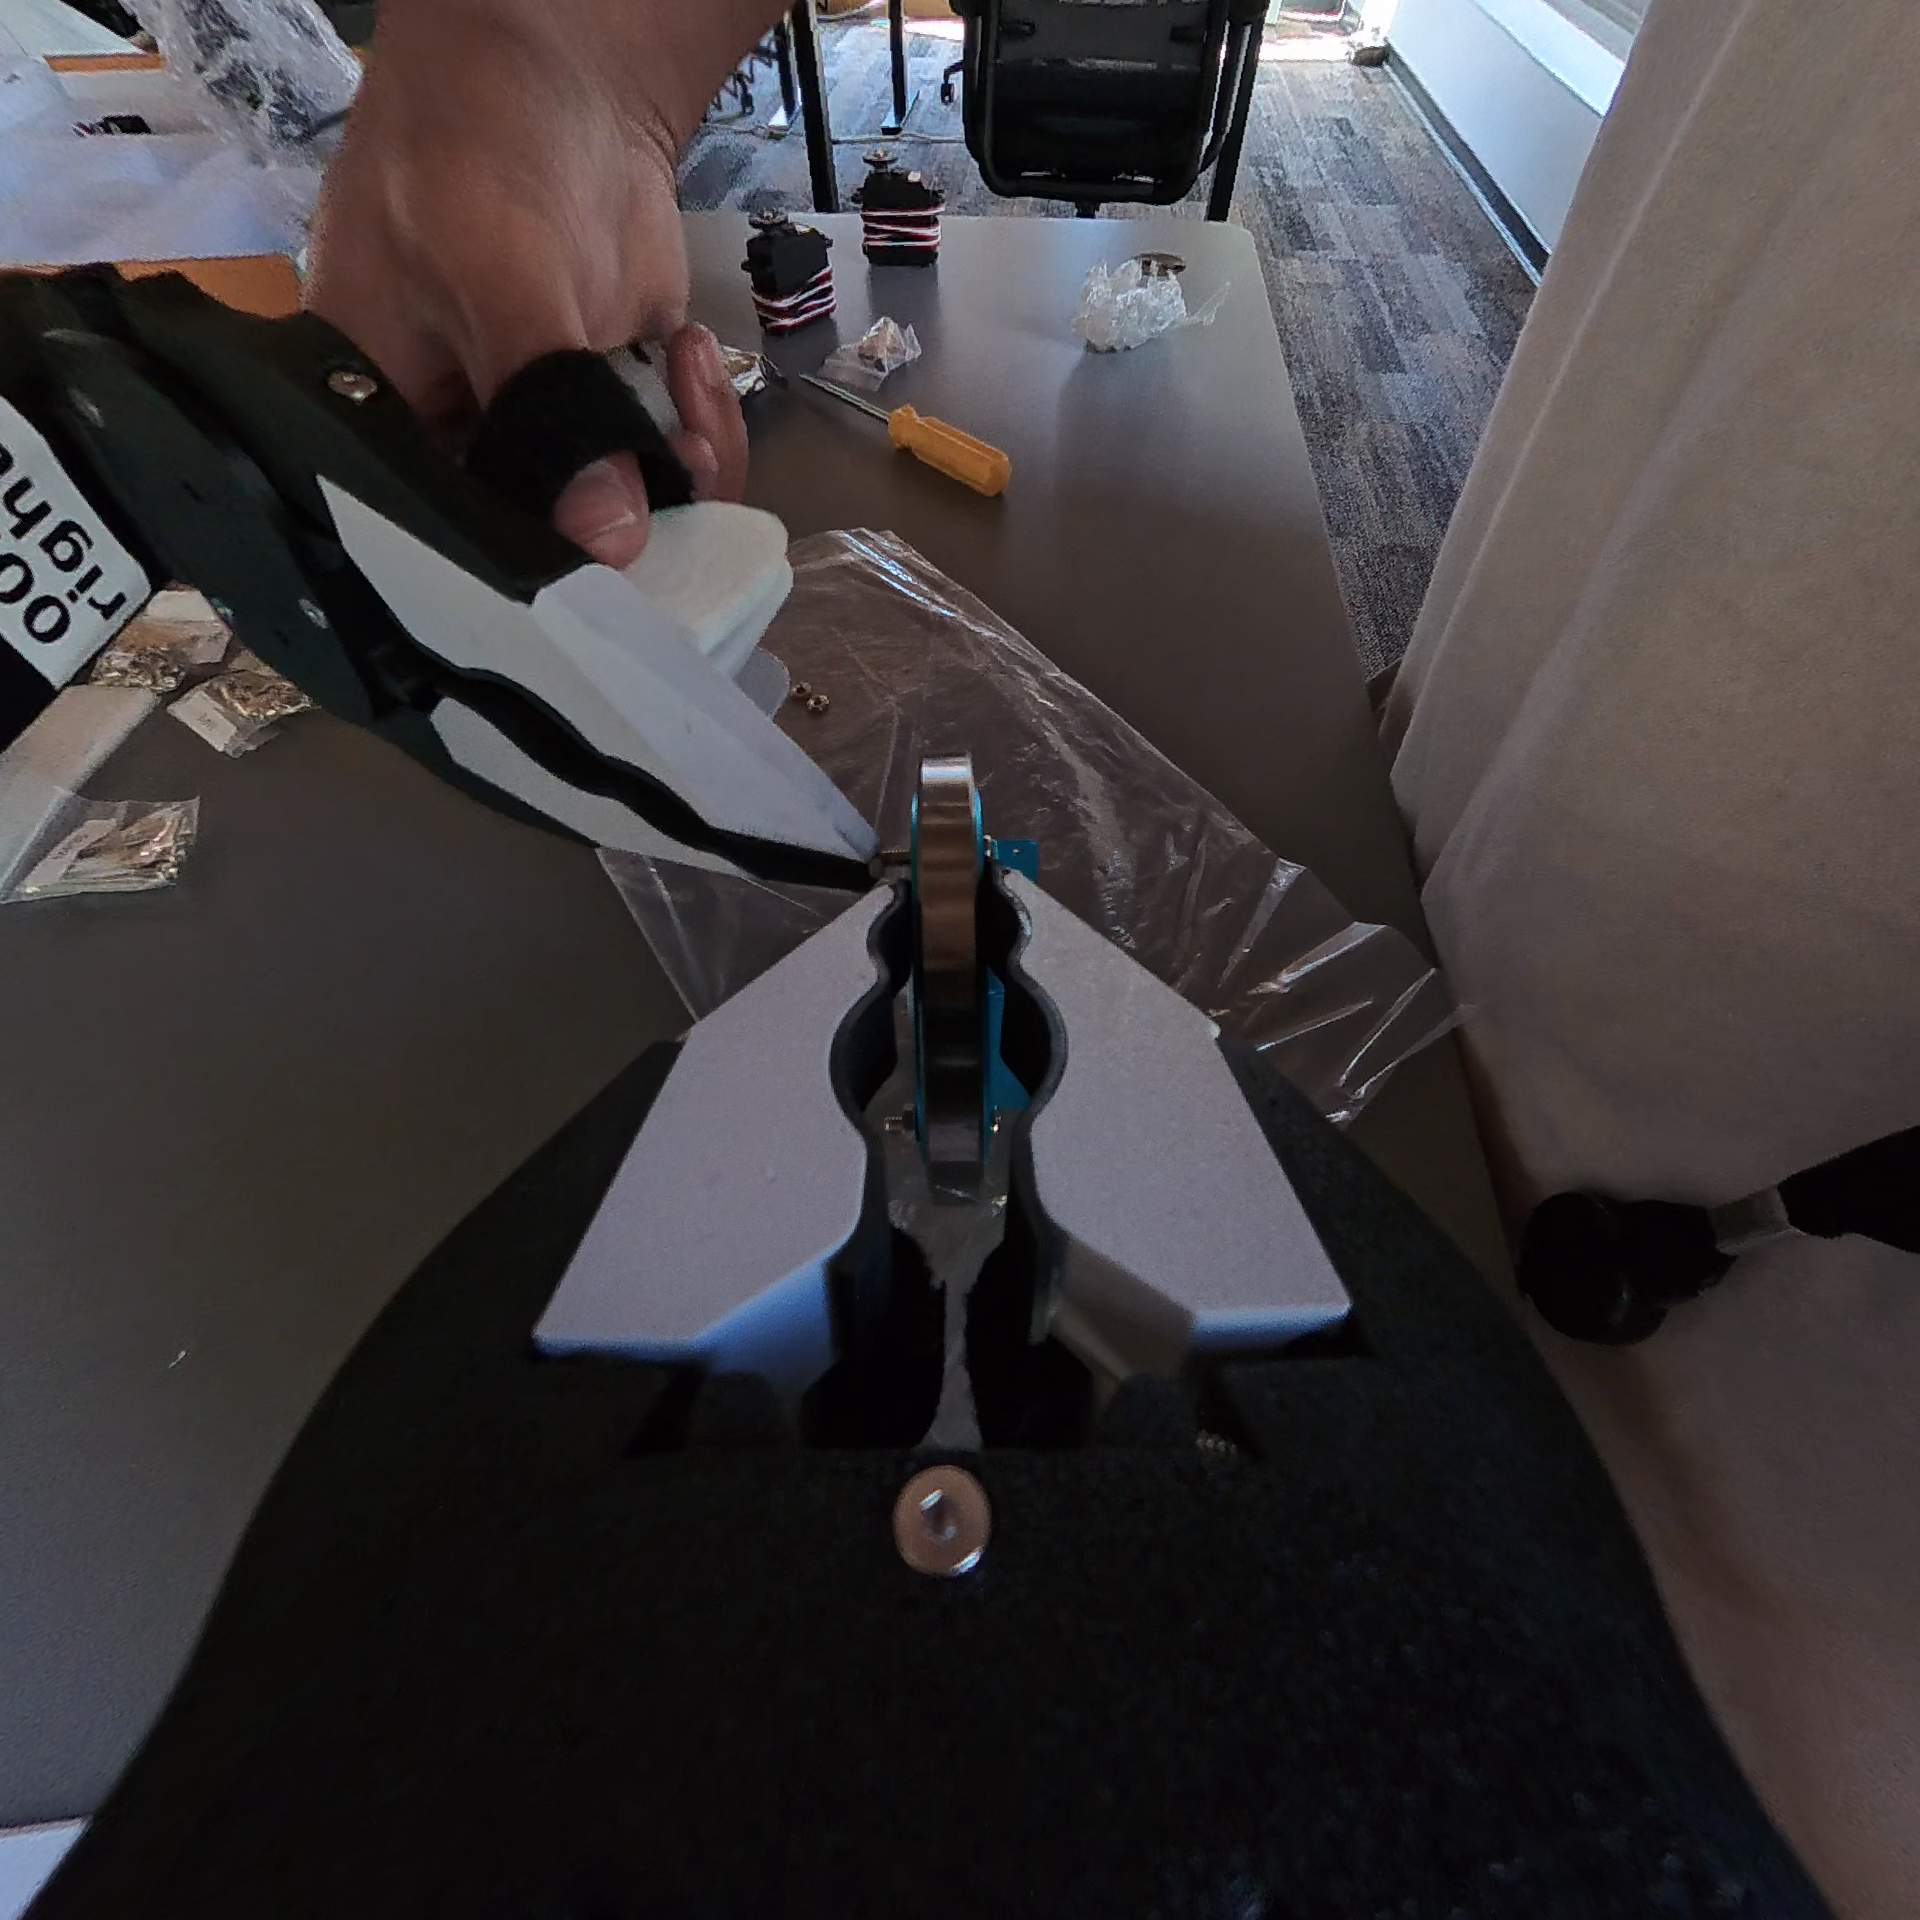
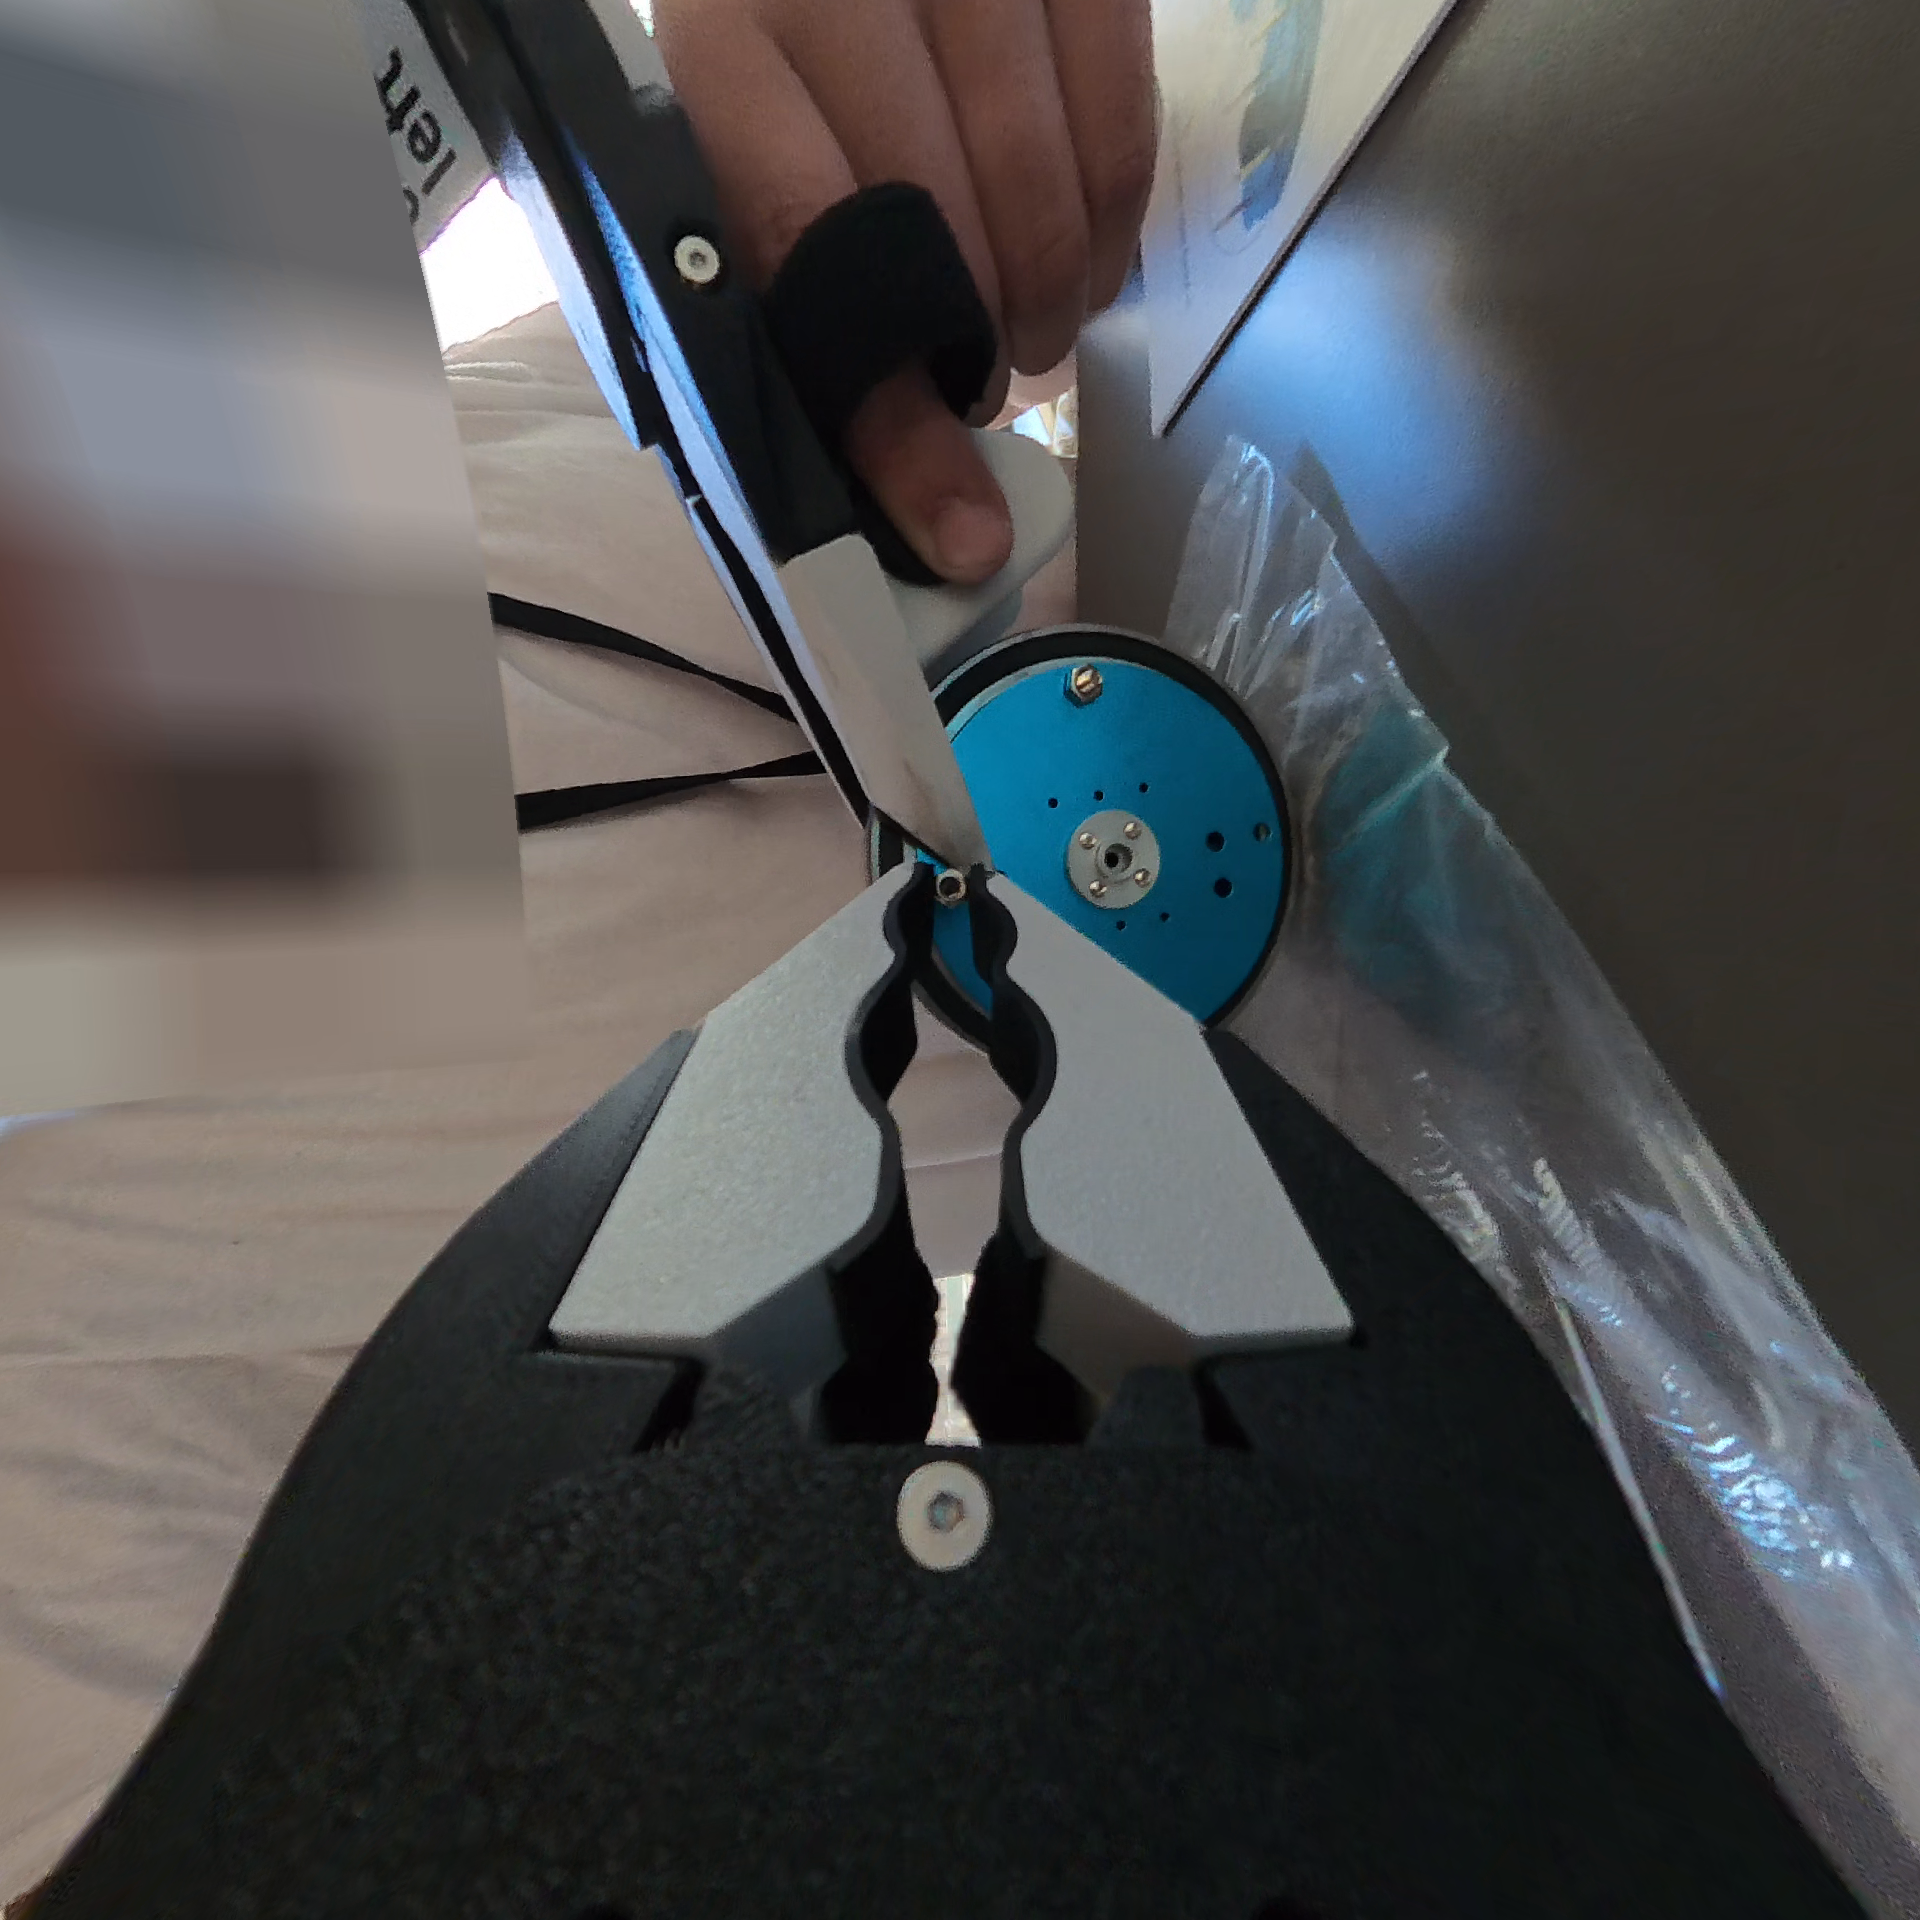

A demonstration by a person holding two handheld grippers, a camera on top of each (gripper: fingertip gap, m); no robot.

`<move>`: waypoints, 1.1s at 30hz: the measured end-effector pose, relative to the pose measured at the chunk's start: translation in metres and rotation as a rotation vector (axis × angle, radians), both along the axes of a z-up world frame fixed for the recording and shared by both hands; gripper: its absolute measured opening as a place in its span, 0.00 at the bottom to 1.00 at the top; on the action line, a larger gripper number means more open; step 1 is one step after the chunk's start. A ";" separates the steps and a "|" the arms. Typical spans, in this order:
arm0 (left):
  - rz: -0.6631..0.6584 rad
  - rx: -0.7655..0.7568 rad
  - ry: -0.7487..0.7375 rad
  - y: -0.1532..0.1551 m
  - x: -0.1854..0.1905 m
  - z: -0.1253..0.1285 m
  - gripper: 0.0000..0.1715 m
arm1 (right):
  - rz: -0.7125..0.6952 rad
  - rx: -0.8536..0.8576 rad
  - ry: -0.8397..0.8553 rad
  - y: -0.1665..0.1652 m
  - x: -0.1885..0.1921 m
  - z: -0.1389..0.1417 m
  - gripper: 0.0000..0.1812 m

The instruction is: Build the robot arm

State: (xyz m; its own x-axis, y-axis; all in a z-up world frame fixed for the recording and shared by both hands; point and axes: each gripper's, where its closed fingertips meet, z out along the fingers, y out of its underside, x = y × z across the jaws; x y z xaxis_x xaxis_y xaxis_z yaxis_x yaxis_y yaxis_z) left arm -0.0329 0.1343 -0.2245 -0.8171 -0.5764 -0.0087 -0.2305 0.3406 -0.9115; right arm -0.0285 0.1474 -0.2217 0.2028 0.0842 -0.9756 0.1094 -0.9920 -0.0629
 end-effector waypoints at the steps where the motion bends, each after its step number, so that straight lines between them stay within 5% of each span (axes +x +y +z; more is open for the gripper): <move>1: 0.003 0.000 0.000 0.000 0.000 0.000 0.07 | -0.005 -0.014 -0.013 0.000 0.000 0.000 0.03; 16: 0.024 0.056 -0.013 -0.004 0.000 0.000 0.07 | -0.052 -0.426 -0.296 -0.007 0.001 -0.001 0.03; 22: 0.020 0.064 -0.022 -0.004 -0.001 0.000 0.07 | -0.010 -0.434 -0.416 -0.009 0.001 0.001 0.03; 33: 0.014 0.065 -0.023 -0.004 -0.002 0.000 0.07 | -0.050 -0.416 -0.357 -0.008 -0.001 0.014 0.03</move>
